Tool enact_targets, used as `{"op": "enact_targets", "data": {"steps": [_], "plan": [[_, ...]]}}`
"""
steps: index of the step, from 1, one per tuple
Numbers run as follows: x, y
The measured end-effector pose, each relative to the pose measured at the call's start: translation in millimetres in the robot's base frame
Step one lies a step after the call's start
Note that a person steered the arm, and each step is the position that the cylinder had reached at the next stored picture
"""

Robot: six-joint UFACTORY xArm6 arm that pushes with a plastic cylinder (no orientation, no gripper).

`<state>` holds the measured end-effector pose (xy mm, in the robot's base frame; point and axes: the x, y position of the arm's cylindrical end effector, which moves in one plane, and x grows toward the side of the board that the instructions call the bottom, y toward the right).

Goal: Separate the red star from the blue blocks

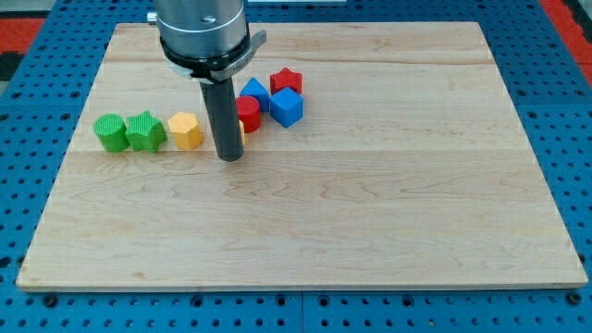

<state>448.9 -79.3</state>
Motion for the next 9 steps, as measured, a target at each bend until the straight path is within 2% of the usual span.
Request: {"op": "enact_targets", "data": {"steps": [1,2,4,6,7,8,9], "plan": [[-5,39],[-27,58],[-44,47],[-92,17],[-119,41],[-120,94],[-106,100]]}}
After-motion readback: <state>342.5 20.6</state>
